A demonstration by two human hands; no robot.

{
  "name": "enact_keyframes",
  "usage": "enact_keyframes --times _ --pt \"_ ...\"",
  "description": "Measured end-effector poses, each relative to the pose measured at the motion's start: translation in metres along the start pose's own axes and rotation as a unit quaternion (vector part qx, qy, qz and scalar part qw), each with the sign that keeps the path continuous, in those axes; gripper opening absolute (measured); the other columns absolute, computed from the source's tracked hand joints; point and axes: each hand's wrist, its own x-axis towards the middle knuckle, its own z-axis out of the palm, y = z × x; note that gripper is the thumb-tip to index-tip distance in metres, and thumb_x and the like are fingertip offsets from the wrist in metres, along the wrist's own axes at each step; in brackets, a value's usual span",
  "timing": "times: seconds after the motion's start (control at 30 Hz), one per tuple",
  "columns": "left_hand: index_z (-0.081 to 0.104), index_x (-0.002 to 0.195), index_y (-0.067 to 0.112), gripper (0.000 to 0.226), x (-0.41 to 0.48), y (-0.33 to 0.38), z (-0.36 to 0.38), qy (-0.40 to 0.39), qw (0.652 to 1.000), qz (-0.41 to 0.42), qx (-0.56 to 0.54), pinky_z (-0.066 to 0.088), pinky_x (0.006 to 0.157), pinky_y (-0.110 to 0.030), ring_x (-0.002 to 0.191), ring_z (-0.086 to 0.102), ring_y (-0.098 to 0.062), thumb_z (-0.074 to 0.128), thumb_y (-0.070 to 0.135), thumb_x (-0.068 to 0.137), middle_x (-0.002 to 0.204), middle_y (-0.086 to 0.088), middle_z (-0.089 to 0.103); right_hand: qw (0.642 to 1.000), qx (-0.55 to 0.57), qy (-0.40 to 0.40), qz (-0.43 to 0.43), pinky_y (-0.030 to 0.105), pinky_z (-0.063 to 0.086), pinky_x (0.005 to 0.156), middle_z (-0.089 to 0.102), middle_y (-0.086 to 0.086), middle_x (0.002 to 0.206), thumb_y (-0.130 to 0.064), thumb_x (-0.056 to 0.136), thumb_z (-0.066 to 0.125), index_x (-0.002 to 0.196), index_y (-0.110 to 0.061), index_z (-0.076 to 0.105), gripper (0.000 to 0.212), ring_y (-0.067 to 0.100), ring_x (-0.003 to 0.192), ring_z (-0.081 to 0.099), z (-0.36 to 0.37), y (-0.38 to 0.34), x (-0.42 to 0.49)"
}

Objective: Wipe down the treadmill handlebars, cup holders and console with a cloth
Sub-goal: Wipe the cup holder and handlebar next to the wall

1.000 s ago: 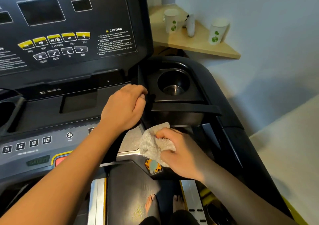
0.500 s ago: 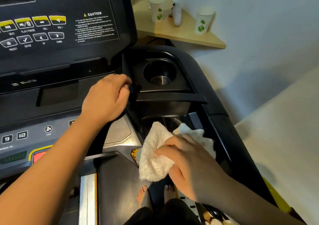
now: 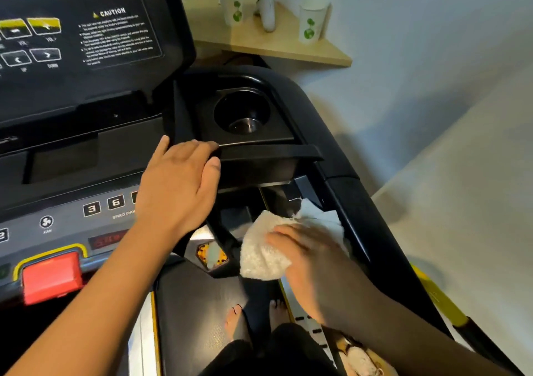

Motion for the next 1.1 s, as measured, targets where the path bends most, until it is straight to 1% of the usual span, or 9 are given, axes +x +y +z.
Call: enact_keyframes --times 0.13,0.27,0.37,0.47,0.6,0.73,0.8,0.87,1.1 --pt "0.059 0.129 0.017 0.049 -0.001 -0.002 -0.002 0.0 1.0 0.0 -0.001 0.019 0.12 -0.044 0.122 0.054 -0.022 0.023 0.035 0.101 0.124 -0.005 0.065 0.989 -0.077 -0.129 -0.001 0.027 0.033 0.113 0.032 -0.009 0.153 -0.016 0.097 0.044 0.148 -0.032 0.027 0.056 0.007 0.138 0.031 -0.028 0.023 0.006" --pt "0.058 0.13 0.019 0.05 -0.001 -0.003 -0.002 -0.008 1.0 0.006 0.004 0.017 0.121 -0.043 0.123 0.052 -0.019 0.021 0.037 0.101 0.125 -0.002 0.064 0.978 -0.133 -0.158 -0.021 0.024 0.037 0.099 0.034 -0.005 0.151 -0.009 0.093 0.049 0.147 -0.031 0.034 0.06 0.014 0.132 0.039 -0.037 0.026 0.032" --pt "0.057 0.132 0.02 0.054 -0.002 -0.005 -0.001 -0.011 1.0 0.005 0.003 0.016 0.121 -0.042 0.124 0.052 -0.018 0.018 0.039 0.1 0.127 -0.001 0.063 0.965 -0.235 -0.084 -0.076 0.038 0.051 0.089 0.044 0.009 0.143 -0.004 0.077 0.069 0.138 -0.022 0.051 0.066 0.032 0.13 0.044 -0.042 0.032 0.054" --pt "0.056 0.133 0.019 0.056 -0.002 -0.005 -0.001 -0.015 1.0 0.005 -0.002 0.015 0.121 -0.042 0.126 0.051 -0.018 0.016 0.04 0.1 0.129 0.0 0.062 0.962 -0.259 -0.022 -0.082 0.049 0.06 0.071 0.063 0.018 0.119 0.006 0.045 0.084 0.111 -0.01 0.071 0.069 0.042 0.106 0.063 -0.037 0.041 0.069" --pt "0.058 0.131 0.018 0.056 -0.002 -0.005 -0.002 -0.011 1.0 0.002 -0.013 0.015 0.121 -0.044 0.126 0.052 -0.019 0.017 0.04 0.1 0.128 0.0 0.063 0.966 -0.251 -0.06 -0.021 0.04 0.056 0.074 0.066 0.007 0.11 -0.012 0.058 0.081 0.111 -0.022 0.069 0.055 0.031 0.099 0.065 -0.017 0.043 0.044" --pt "0.061 0.127 0.016 0.049 -0.003 -0.004 -0.001 0.008 0.999 -0.003 -0.034 0.018 0.12 -0.043 0.121 0.055 -0.021 0.027 0.039 0.1 0.12 -0.001 0.065 0.97 -0.193 -0.145 -0.011 0.038 0.046 0.097 0.055 0.005 0.13 -0.011 0.093 0.052 0.134 -0.022 0.054 0.043 0.026 0.119 0.054 -0.018 0.054 0.055" --pt "0.062 0.126 0.016 0.049 -0.004 -0.004 -0.001 0.012 0.999 -0.002 -0.038 0.018 0.12 -0.044 0.12 0.055 -0.021 0.027 0.039 0.1 0.12 -0.001 0.065 0.95 -0.251 -0.177 -0.051 0.039 0.041 0.103 0.05 0.004 0.139 -0.012 0.093 0.054 0.135 -0.021 0.054 0.043 0.025 0.126 0.049 -0.016 0.054 0.075" --pt "0.062 0.125 0.015 0.049 -0.004 -0.004 -0.001 0.012 0.999 -0.003 -0.041 0.018 0.12 -0.045 0.12 0.055 -0.022 0.027 0.038 0.1 0.12 -0.002 0.065 0.936 -0.296 -0.149 -0.121 0.042 0.047 0.095 0.057 0.009 0.128 -0.01 0.086 0.063 0.122 -0.016 0.064 0.037 0.031 0.119 0.055 -0.01 0.048 0.095" --pt "0.063 0.124 0.014 0.052 -0.004 -0.003 -0.002 0.008 1.0 0.001 -0.03 0.02 0.119 -0.047 0.123 0.055 -0.024 0.025 0.039 0.099 0.122 -0.006 0.066 0.862 -0.376 -0.34 -0.009 0.042 0.044 0.099 0.063 0.004 0.122 -0.033 0.096 0.046 0.111 -0.02 0.067 0.029 0.027 0.116 0.056 0.04 0.045 0.152"
